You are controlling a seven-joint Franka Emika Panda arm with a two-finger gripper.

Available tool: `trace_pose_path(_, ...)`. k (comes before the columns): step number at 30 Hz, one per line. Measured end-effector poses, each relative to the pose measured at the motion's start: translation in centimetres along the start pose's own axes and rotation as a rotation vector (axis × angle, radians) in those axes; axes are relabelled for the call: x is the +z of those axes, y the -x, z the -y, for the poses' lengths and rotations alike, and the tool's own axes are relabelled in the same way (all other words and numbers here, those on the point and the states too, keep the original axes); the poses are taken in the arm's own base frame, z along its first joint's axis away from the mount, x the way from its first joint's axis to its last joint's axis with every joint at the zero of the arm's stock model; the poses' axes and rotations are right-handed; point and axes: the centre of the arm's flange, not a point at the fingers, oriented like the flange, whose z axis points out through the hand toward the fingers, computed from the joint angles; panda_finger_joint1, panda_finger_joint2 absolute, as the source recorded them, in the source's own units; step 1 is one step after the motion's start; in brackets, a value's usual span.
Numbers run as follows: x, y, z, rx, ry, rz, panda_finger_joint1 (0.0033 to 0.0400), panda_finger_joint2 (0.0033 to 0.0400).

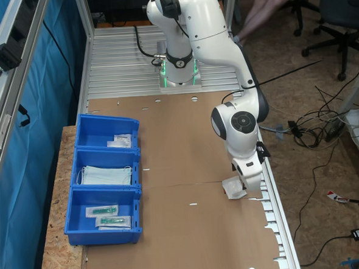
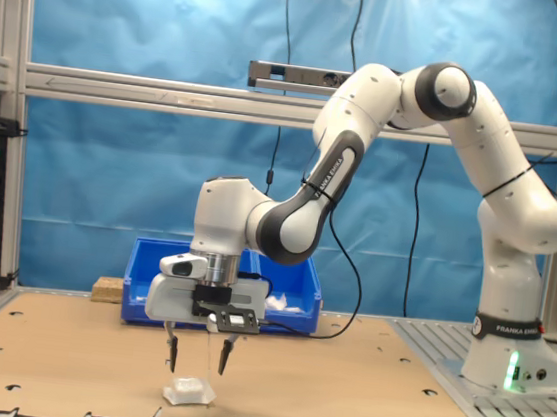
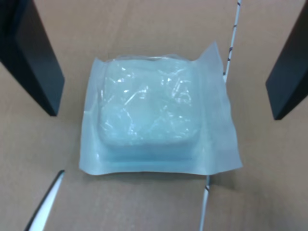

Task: Pick and place sorting task of medical equipment.

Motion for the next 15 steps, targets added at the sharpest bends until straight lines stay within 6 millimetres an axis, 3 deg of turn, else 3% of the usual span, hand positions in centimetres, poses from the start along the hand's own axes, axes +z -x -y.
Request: trace_pose_path(15, -0.6, 0.2, -2.2, 0.023, 0.066, -0.051, 0.0400, 0.0400)
